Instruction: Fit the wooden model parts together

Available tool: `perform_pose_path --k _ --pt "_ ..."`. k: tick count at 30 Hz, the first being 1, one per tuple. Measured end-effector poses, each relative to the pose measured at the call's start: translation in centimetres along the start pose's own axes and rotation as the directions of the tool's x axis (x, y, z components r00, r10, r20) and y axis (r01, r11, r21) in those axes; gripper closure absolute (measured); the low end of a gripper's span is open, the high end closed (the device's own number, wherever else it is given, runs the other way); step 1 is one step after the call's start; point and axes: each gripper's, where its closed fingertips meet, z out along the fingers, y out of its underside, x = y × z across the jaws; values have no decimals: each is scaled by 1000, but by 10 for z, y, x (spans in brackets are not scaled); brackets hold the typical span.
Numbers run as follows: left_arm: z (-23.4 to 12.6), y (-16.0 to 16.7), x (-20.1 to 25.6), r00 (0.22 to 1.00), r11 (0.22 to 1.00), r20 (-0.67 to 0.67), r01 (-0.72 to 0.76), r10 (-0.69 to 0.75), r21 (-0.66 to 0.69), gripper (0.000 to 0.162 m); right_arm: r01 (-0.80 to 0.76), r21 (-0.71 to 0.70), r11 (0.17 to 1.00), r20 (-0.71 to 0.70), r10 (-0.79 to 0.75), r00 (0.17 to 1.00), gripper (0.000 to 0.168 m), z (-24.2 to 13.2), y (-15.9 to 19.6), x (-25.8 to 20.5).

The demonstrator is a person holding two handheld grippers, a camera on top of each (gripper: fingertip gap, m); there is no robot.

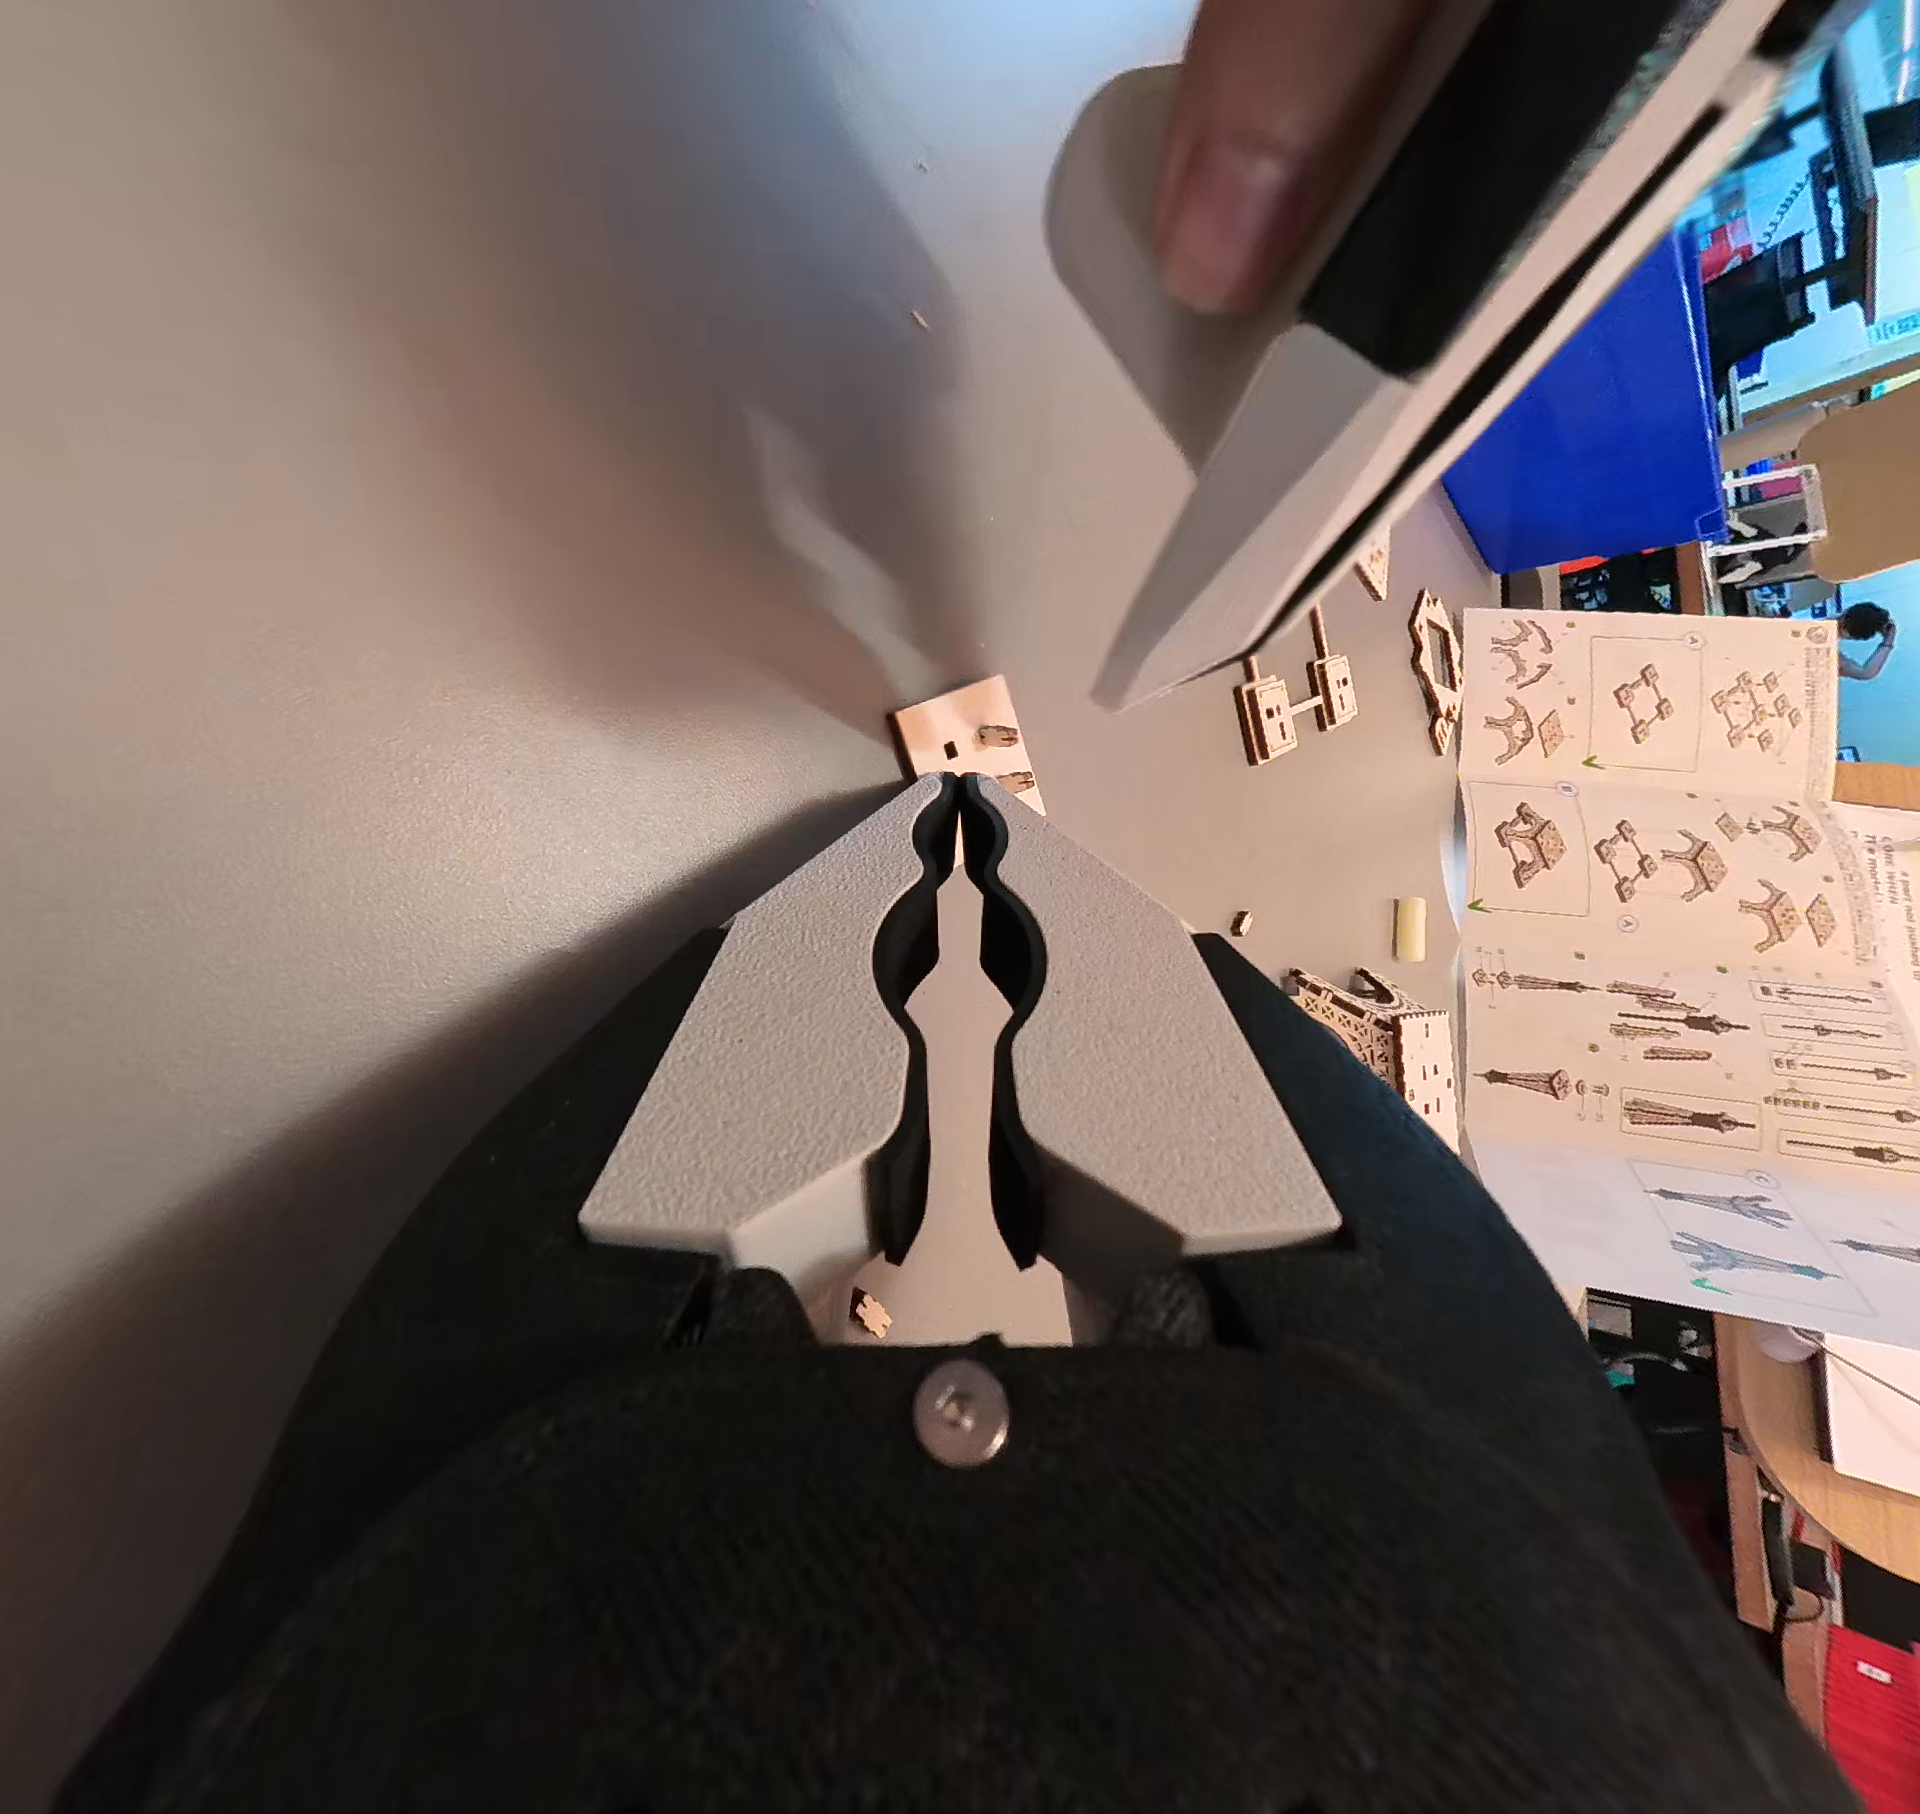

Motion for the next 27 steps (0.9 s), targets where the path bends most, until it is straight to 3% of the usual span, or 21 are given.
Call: perform_pose_path --k 13,27 --pt "16 9 0 988 993 103 -116 118 -23 156 5 -1 1000 -1 -5 1000 168 0 0 0" --pt "20 13 -1 984 992 125 -124 125 -19 162 0 0 1000 0 0 1000 168 -1 0 -1"
